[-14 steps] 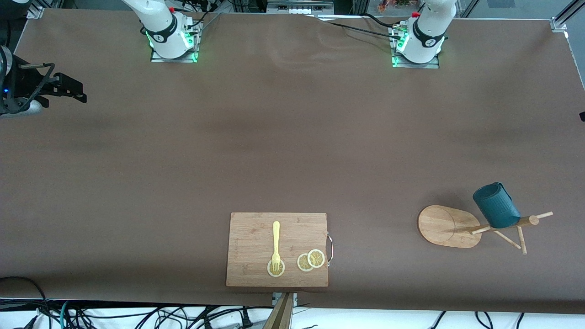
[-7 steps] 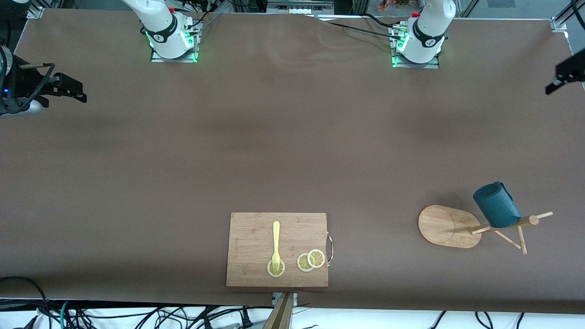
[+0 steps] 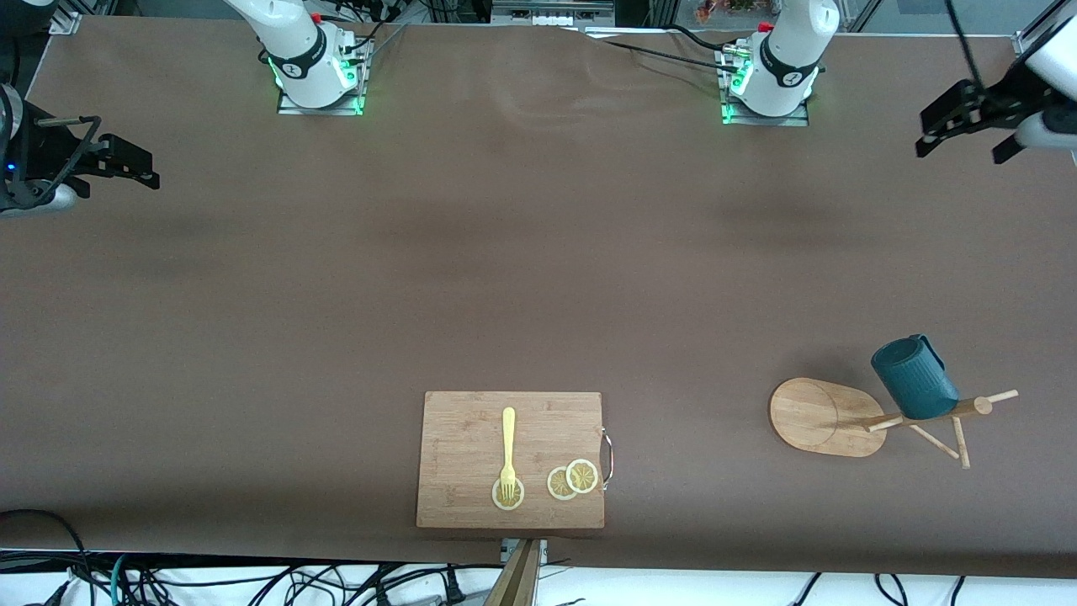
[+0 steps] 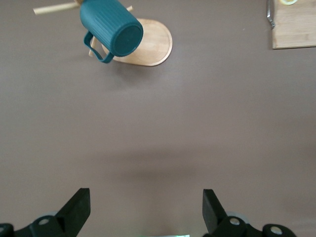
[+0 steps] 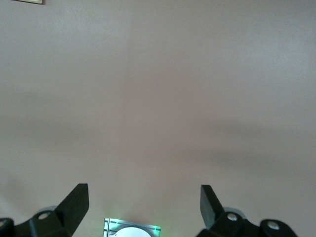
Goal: Pass cup and hang on rack
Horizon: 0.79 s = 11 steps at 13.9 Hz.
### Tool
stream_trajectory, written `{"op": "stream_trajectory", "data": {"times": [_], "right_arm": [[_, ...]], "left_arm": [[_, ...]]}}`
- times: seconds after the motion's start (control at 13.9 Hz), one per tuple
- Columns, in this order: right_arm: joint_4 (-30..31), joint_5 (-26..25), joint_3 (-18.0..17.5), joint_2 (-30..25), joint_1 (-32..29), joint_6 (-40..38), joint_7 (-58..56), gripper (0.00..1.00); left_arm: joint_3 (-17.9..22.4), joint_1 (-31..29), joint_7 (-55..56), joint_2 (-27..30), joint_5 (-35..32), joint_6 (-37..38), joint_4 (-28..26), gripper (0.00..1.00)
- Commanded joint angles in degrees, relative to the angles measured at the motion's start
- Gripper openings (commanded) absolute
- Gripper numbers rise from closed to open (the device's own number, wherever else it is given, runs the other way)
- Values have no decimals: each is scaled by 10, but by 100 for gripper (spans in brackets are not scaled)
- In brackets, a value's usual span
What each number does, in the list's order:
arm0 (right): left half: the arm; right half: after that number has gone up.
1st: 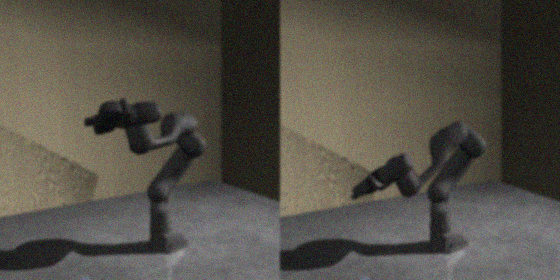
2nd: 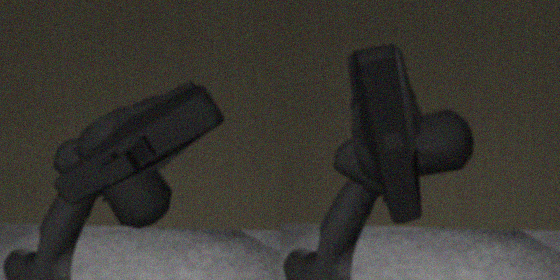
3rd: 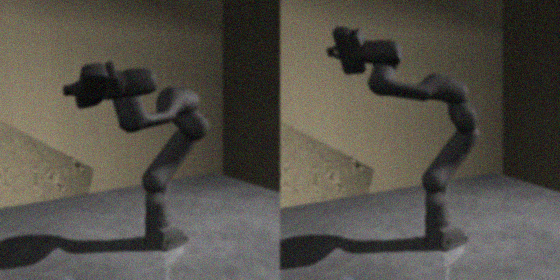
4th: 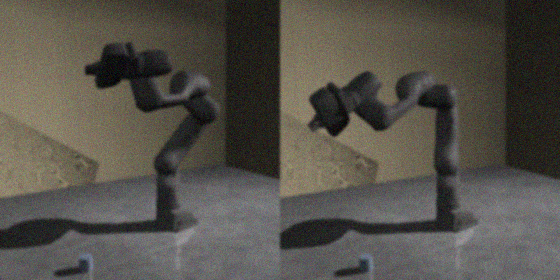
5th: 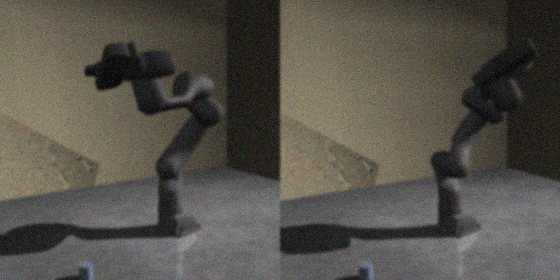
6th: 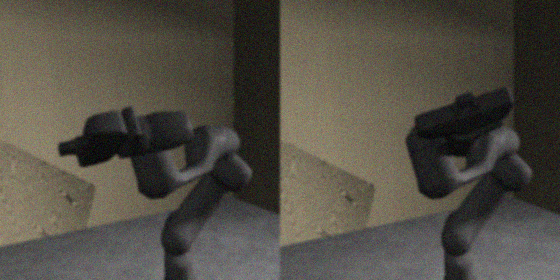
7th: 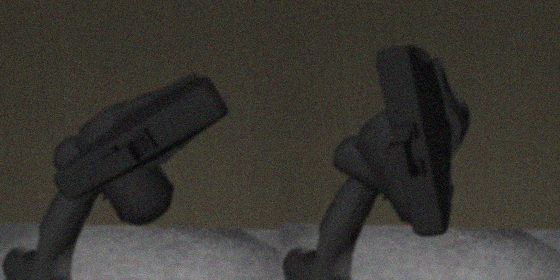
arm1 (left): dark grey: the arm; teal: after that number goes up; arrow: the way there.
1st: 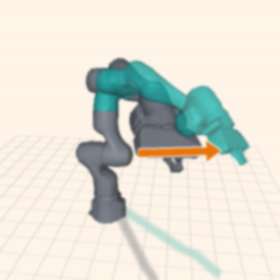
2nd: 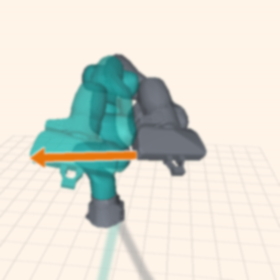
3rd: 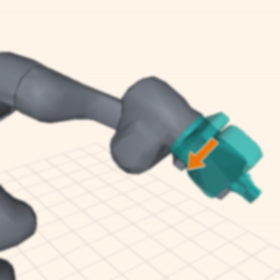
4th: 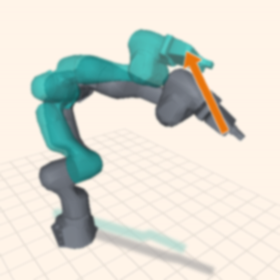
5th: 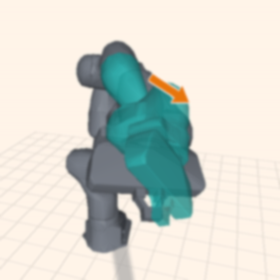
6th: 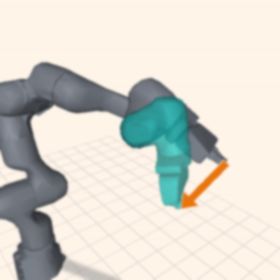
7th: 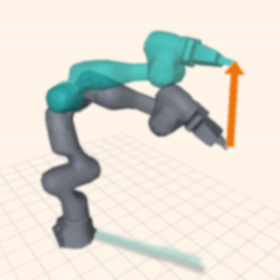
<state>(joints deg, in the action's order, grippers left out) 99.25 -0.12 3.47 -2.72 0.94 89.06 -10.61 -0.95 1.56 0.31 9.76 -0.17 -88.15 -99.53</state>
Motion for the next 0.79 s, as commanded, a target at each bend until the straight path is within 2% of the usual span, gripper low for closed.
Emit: {"op": "stream_trajectory", "data": {"times": [0.0,0.22,0.36,0.72], "right_arm": [[-7,7,-2,-1,-2,-9,8,100],[-7,7,-2,-1,-2,-9,8,100],[-7,7,-2,-1,-2,-9,8,100],[-7,7,-2,-1,-2,-9,8,100]], "left_arm": [[-5,33,40,-25,-37,-8,13,100],[-4,29,44,-46,-20,-12,33,100],[2,14,60,-50,24,-12,34,100],[1,1,55,-50,32,-17,36,100]]}}
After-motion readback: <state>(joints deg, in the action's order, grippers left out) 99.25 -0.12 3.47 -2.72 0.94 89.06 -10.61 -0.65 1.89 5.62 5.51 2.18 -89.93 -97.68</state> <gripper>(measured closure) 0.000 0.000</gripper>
